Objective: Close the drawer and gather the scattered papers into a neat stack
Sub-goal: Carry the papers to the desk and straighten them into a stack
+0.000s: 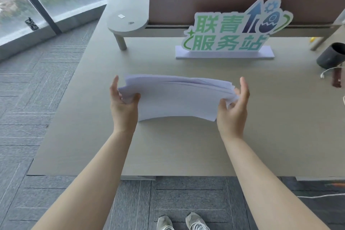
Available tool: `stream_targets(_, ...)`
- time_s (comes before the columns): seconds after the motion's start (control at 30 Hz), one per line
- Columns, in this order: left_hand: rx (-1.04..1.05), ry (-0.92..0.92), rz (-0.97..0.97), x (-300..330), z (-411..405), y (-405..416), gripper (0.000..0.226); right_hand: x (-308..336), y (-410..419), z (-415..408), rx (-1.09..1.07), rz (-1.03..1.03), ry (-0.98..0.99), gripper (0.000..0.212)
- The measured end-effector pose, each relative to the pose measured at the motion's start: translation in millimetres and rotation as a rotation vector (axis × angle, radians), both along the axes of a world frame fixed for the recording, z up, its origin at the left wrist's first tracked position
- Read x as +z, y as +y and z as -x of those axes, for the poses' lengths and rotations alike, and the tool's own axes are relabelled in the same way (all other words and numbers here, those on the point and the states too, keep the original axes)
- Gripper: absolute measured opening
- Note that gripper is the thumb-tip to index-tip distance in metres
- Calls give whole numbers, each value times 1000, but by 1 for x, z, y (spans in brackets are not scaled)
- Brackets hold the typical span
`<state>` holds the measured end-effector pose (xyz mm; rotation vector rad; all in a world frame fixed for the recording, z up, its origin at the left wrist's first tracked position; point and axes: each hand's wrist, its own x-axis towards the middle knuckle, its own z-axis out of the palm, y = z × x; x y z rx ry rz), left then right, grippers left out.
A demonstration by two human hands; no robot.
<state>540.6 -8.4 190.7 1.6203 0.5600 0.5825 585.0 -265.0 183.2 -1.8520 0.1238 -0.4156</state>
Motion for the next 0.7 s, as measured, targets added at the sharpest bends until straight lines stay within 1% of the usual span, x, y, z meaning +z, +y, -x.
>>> stream_targets(0.03,-1,-14,-53,4,-2,-1,77,3,1,-3,-7,58,-85,73)
stream_targets(0.1,-16,-29,-216,12,-6,-4,82,7,3,-9,1,186,-219,71)
stream_targets(0.2,-74,-44,-469,16,-11,-2,86,8,6,-17,52,372,-341,70)
stream_targets(0.27,-131,-23,-579,15,-14,2,83,7,5,-21,106,463,-379,70)
stream_targets(0.33,-169,15,-667,13,-19,7,73,5,3,-27,142,511,-377,65)
stream_targets(0.43,-145,20,-695,15,-21,12,65,9,-1,-31,142,493,-322,57)
stream_targets(0.53,-137,26,-724,18,-20,15,70,13,-2,-31,130,479,-286,60)
stream_targets(0.6,-145,37,-746,16,-21,16,59,13,-3,-33,131,495,-283,60)
stream_targets(0.7,-125,73,-741,11,-23,19,40,9,-4,-36,119,493,-291,48)
